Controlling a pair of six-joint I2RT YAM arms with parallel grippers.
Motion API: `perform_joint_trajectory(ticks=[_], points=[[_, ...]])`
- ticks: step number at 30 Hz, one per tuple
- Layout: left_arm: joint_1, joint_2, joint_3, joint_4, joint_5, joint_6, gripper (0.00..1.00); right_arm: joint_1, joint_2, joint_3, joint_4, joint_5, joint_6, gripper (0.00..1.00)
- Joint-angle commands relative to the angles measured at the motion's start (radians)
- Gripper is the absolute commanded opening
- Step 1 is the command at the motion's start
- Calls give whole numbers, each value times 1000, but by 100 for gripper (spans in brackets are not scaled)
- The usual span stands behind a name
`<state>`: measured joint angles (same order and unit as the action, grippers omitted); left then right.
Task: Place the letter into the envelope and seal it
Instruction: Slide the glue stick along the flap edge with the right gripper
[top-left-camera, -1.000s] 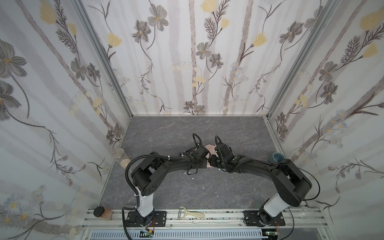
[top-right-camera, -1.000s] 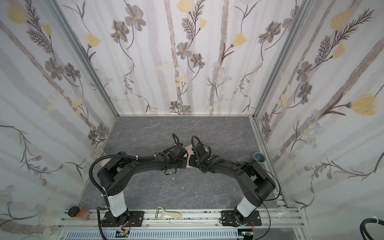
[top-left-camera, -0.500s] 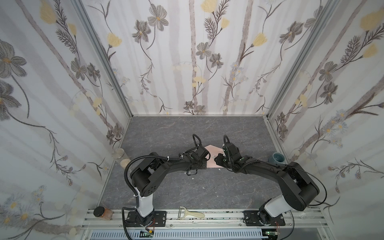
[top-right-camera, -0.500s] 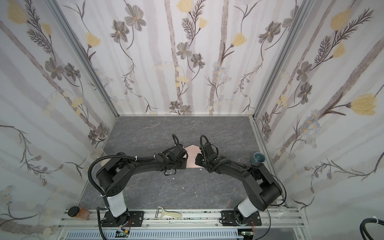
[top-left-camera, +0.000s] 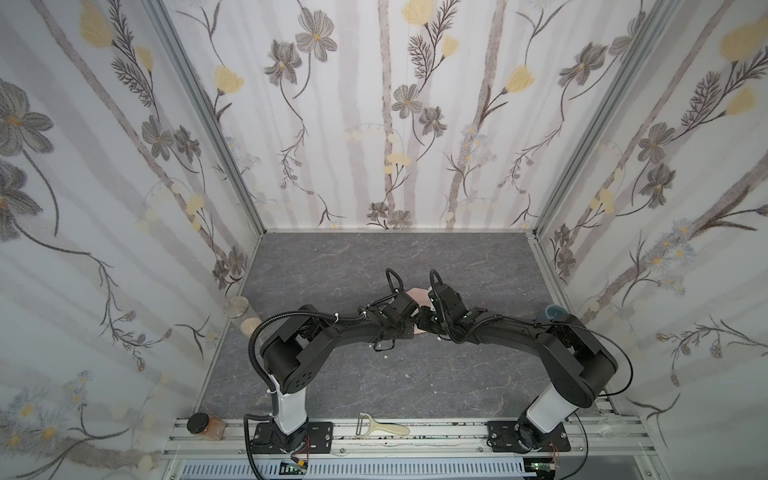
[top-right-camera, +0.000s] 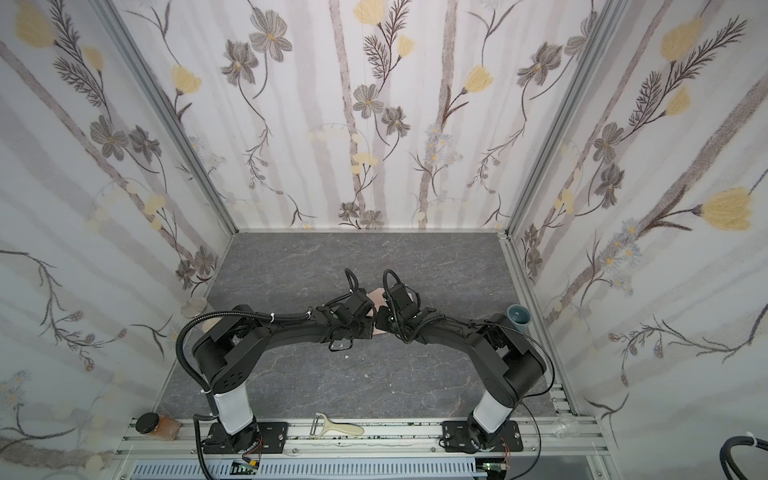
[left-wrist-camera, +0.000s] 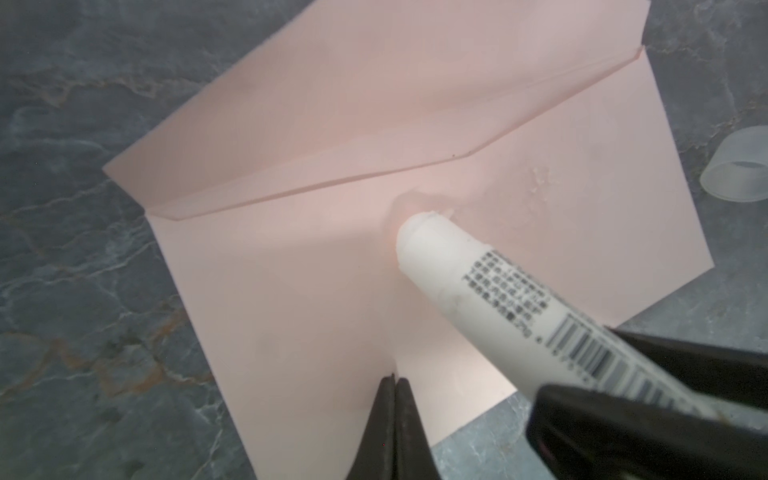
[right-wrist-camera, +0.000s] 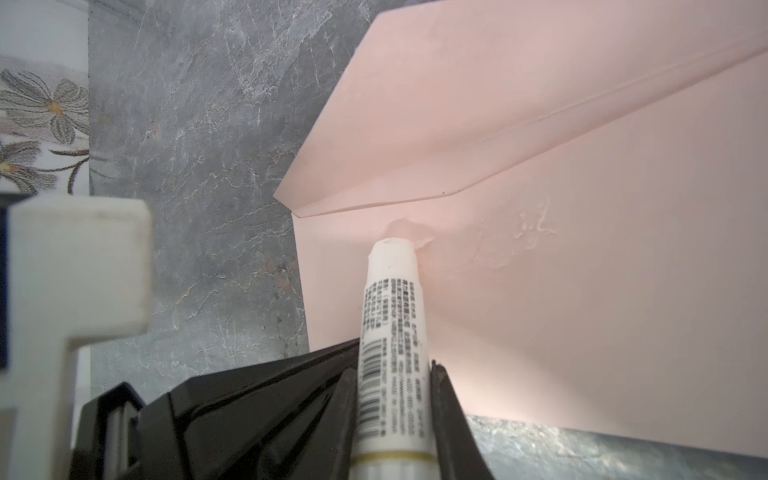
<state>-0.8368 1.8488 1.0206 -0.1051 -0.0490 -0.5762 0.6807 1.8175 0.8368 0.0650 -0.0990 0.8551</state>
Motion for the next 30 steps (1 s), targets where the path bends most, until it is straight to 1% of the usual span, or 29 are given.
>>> perform_joint_trajectory(ticks=[1, 6, 9, 12, 19, 24, 30], points=[[-1, -1, -8, -59, -4, -2, 0, -28, -9, -31, -9, 44, 11, 0], [-1, -2, -10, -58, -2, -1, 0, -82, -64, -75, -25, 73, -8, 0], [-1, -3, -13, -59, 0, 0, 0, -103, -89, -76, -51, 87, -27, 0], [-1, -1, -16, -59, -6, 3, 0, -116, -124, -120, -66, 94, -38, 0], [11, 8, 10, -61, -20, 18, 0, -120, -211, -138, -109, 71, -72, 0], [32, 19, 36, -61, -23, 37, 0, -121, -280, -125, -193, 65, -116, 0], [47, 42, 63, -61, -29, 62, 0, -114, -318, -177, -243, 64, -145, 0]])
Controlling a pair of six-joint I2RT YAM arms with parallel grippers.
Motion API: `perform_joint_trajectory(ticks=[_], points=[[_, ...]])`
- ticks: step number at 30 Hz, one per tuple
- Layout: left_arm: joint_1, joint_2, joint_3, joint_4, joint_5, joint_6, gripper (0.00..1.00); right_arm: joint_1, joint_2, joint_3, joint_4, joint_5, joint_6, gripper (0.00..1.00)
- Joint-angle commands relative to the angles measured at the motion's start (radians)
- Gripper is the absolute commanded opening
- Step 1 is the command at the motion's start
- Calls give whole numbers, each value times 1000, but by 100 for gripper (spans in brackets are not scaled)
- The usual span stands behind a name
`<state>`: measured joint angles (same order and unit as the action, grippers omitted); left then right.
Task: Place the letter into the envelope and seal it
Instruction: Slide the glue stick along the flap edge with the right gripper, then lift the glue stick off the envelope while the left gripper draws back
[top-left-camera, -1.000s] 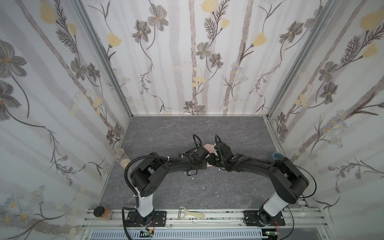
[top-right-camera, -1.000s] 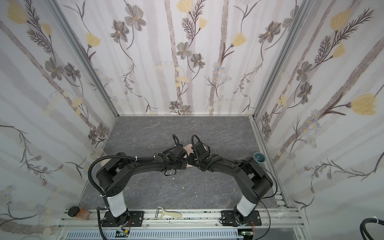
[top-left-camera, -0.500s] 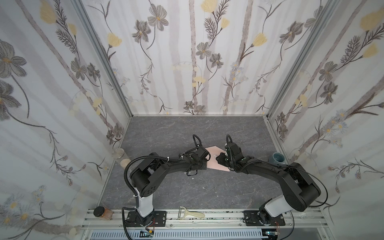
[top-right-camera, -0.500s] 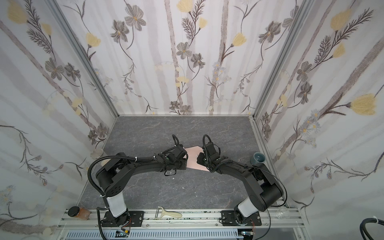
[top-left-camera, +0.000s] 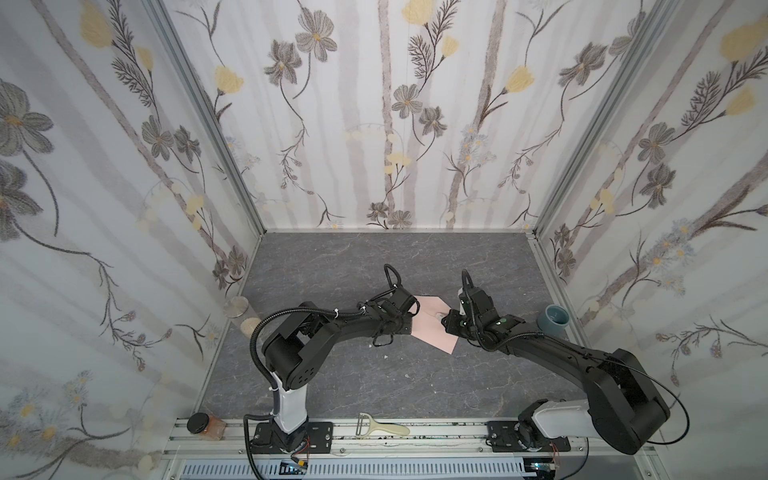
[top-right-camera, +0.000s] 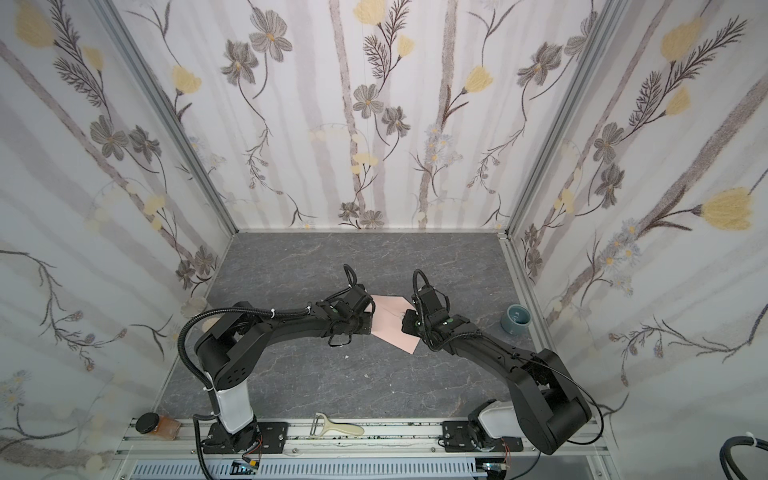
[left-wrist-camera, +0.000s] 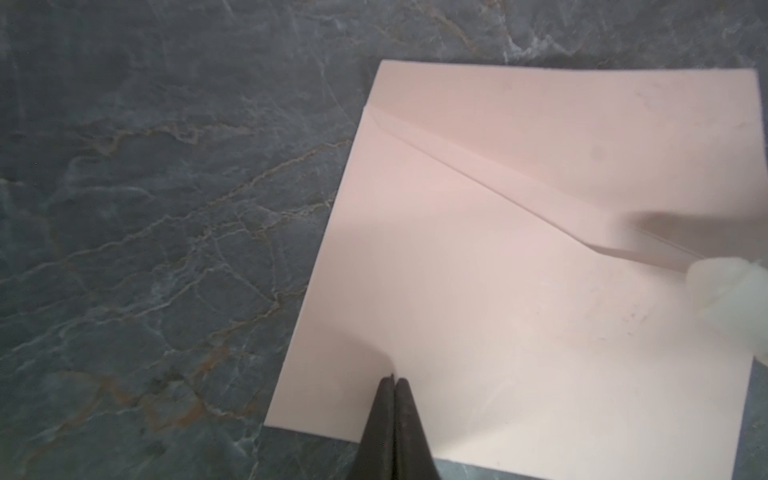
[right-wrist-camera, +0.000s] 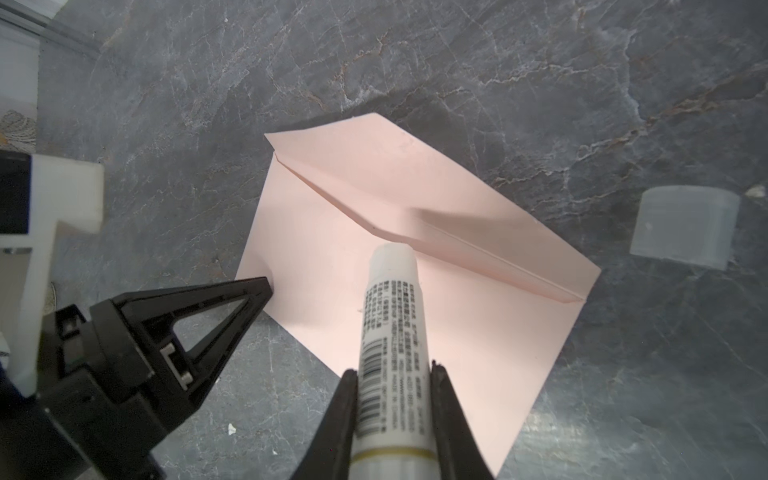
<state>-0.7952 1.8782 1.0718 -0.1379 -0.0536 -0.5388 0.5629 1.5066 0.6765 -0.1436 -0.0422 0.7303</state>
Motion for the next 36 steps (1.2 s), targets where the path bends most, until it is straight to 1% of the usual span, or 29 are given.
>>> perform_joint_trajectory(ticks=[1, 5, 9, 16, 21, 25, 30, 36], points=[[7, 19, 18, -28, -26, 29, 0, 8, -12, -33, -33, 4, -19, 0], [11, 43, 48, -28, -26, 45, 0, 33, -21, -61, -41, 6, -10, 0], [16, 65, 68, -28, -32, 54, 0, 86, -38, -74, -61, 20, 18, 0], [32, 101, 105, -25, -44, 70, 0, 180, -68, -84, -33, 22, 104, 0], [34, 125, 159, -19, -55, 93, 0, 202, -51, -63, 11, -3, 132, 0], [36, 118, 185, -5, -58, 105, 0, 203, -96, -39, 51, 29, 143, 0], [35, 85, 192, 14, -51, 94, 0, 203, -124, 26, 33, 46, 134, 0], [35, 53, 190, 35, -29, 78, 0, 203, -130, 2, 67, 19, 144, 0]])
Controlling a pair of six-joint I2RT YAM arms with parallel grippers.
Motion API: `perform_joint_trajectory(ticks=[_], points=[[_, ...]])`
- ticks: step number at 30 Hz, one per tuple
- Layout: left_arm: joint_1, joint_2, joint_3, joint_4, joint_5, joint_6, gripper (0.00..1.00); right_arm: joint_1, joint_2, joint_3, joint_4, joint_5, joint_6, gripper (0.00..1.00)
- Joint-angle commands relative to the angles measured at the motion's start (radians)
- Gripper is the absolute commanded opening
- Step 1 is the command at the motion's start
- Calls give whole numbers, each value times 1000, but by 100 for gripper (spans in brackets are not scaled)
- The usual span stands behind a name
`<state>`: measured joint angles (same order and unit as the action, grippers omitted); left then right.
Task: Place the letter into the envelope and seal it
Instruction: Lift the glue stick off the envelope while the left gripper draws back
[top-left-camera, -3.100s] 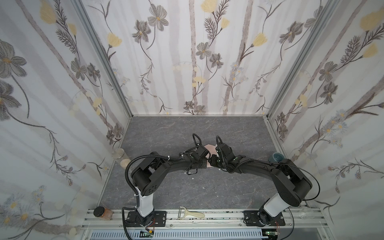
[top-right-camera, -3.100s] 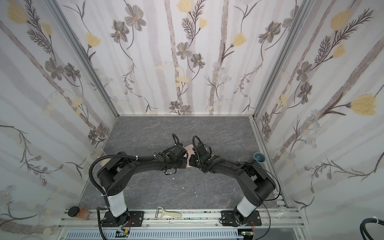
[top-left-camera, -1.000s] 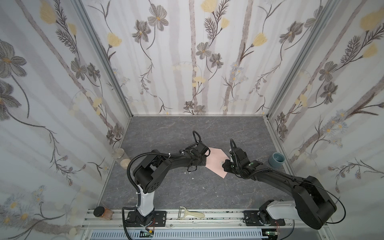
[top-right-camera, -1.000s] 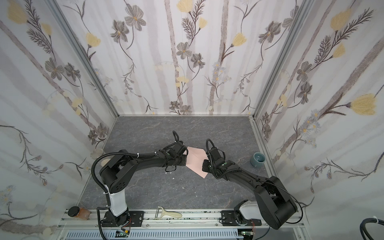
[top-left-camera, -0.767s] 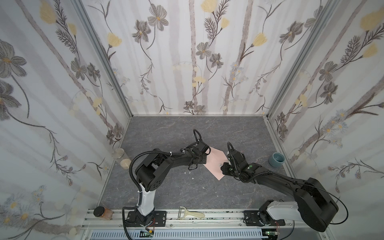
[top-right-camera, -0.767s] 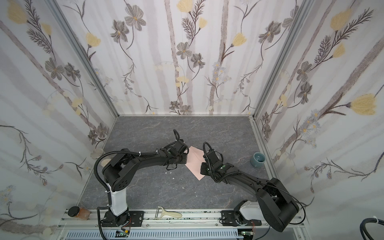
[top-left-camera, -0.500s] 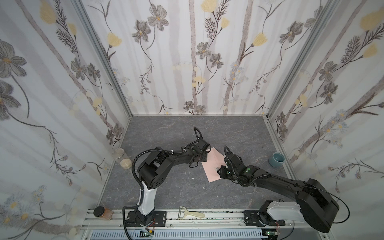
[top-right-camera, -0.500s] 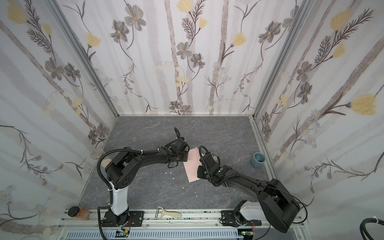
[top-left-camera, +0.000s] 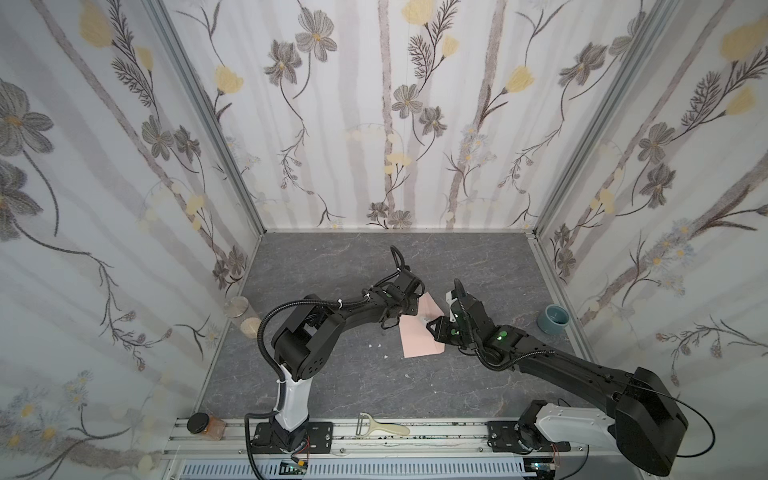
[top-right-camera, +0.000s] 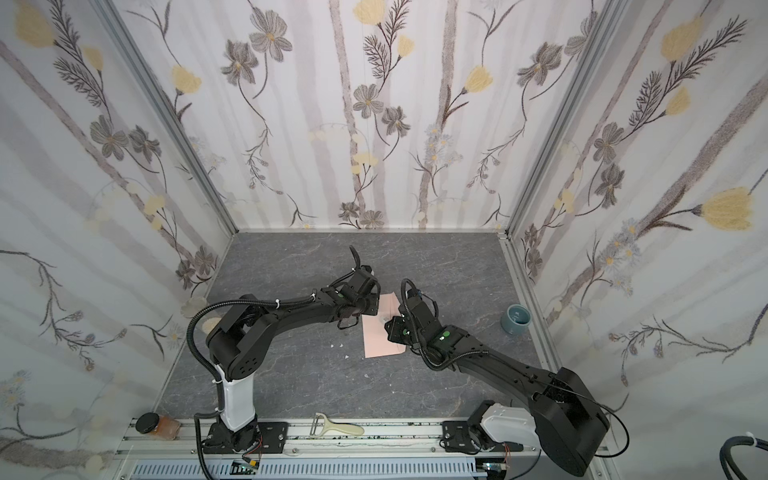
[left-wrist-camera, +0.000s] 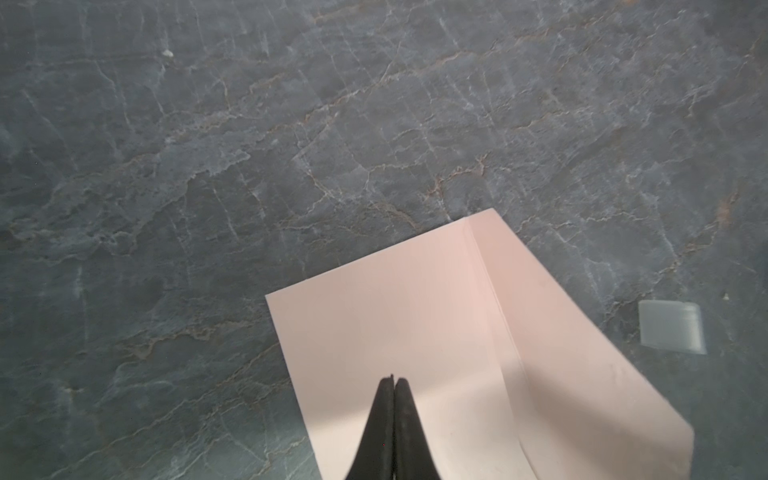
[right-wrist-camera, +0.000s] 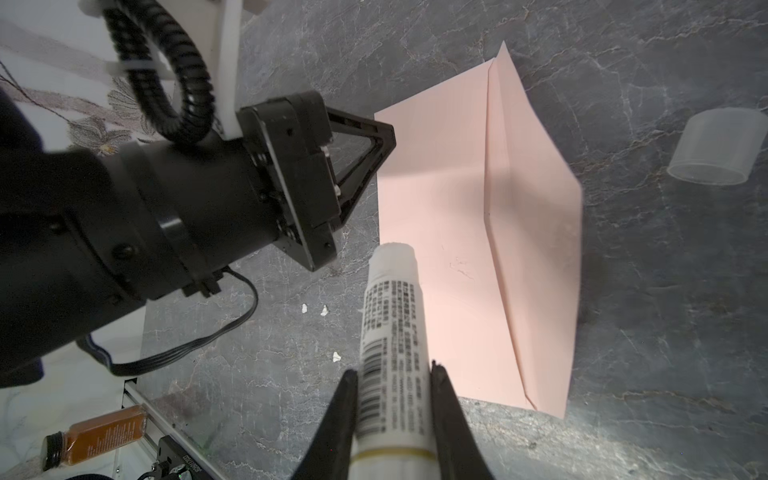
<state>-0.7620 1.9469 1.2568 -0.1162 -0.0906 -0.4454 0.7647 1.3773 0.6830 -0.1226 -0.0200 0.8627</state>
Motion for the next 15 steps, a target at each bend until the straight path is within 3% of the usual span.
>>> perform_joint_trajectory(ticks=[1, 5, 9, 12, 15], points=[[3, -26, -4, 15, 9, -23, 0, 1, -3, -12, 50, -10, 15, 0], [8, -100, -58, 18, 4, -57, 0, 1, -54, -44, 58, -15, 21, 0], [40, -208, -127, 26, 73, -153, 0, -5, -133, -72, 63, -6, 2, 0], [56, -293, -178, 43, 170, -244, 28, -17, -182, -77, 73, 8, -29, 0], [59, -376, -238, 83, 252, -350, 45, -28, -212, -67, 92, 35, -64, 0]])
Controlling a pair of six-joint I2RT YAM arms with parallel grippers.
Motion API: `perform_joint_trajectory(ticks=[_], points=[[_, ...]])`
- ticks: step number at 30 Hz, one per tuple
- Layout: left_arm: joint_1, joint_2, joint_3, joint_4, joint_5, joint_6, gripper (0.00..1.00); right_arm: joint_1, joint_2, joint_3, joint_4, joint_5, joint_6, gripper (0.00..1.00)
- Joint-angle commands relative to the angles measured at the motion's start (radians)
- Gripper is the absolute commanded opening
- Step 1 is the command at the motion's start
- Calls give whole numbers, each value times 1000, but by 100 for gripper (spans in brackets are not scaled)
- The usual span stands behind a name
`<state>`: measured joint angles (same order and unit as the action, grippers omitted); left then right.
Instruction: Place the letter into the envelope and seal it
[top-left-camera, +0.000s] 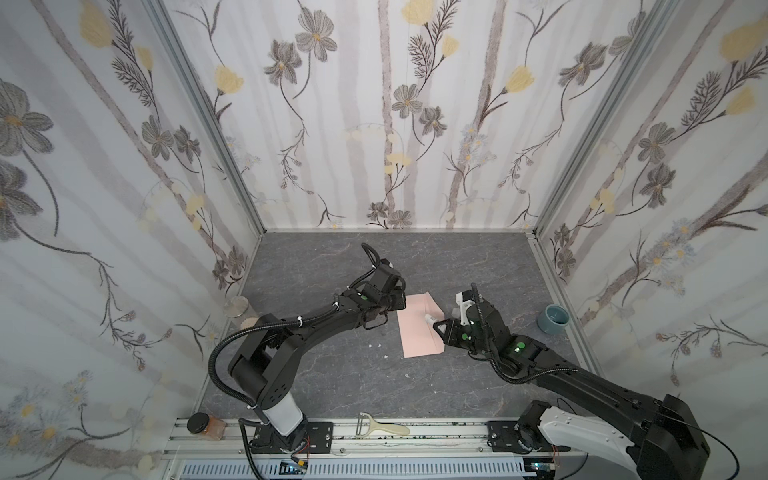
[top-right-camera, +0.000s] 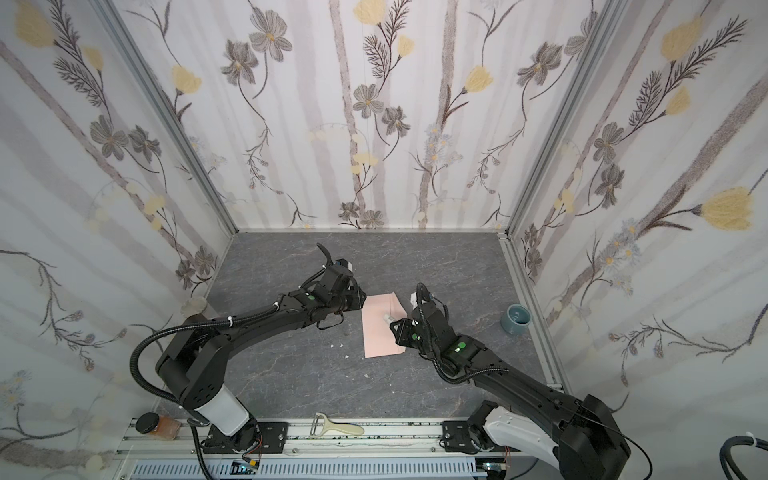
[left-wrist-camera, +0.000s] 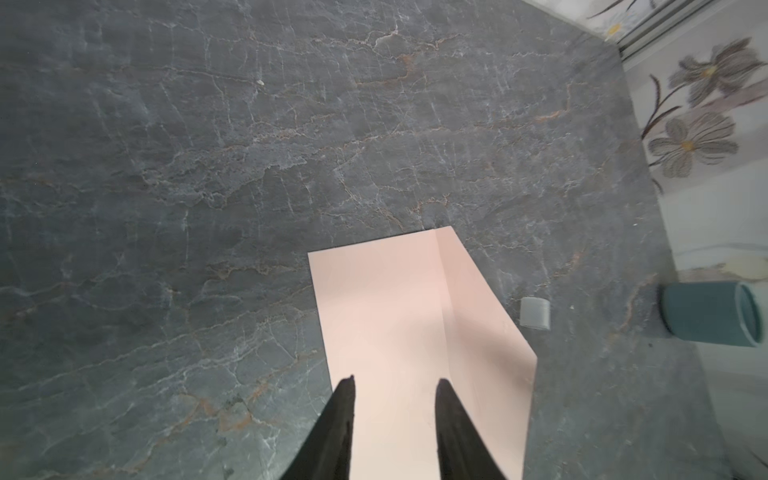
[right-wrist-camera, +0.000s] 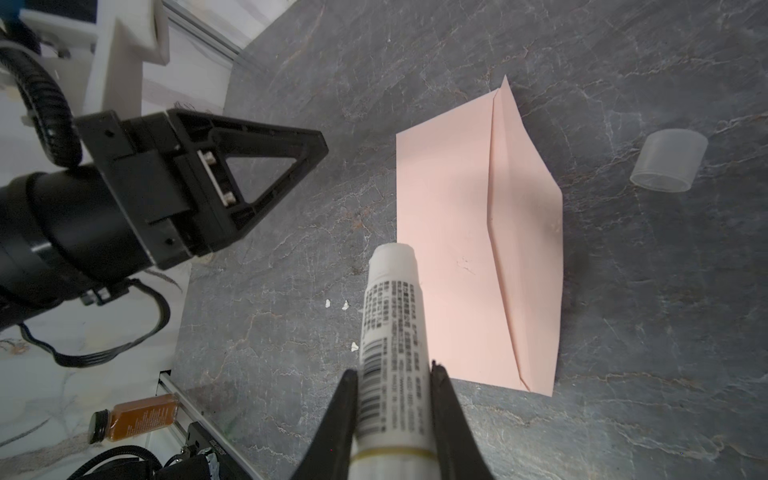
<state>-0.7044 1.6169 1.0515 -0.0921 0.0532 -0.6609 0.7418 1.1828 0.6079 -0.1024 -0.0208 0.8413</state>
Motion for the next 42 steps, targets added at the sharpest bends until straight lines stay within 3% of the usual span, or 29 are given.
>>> perform_joint_trajectory(ticks=[1, 7, 13, 17, 23, 25, 27, 31, 34, 40, 42], points=[[2, -79, -62, 85, 139, -177, 55, -7, -23, 11, 85, 45, -56, 0], [6, -257, -320, 481, 300, -498, 64, -15, 2, 61, 127, 80, -112, 0], [-25, -333, -393, 637, 271, -636, 62, 0, 21, 59, 205, 76, -126, 0], [-47, -336, -401, 695, 212, -684, 62, 22, 31, 56, 237, 92, -127, 0], [-55, -261, -360, 765, 218, -729, 60, 48, 37, 60, 253, 119, -133, 0], [-55, -232, -343, 784, 213, -742, 56, 55, 41, 65, 254, 130, -133, 0], [-55, -207, -329, 801, 219, -748, 47, 60, 41, 66, 257, 143, -132, 0], [-57, -162, -299, 835, 228, -761, 42, 64, 47, 69, 260, 156, -128, 0], [-57, -142, -288, 847, 232, -768, 43, 65, 51, 69, 270, 164, -130, 0], [-56, -149, -313, 859, 222, -792, 59, 65, 43, 73, 271, 194, -137, 0], [-56, -146, -314, 861, 228, -799, 59, 65, 41, 73, 273, 204, -142, 0]])
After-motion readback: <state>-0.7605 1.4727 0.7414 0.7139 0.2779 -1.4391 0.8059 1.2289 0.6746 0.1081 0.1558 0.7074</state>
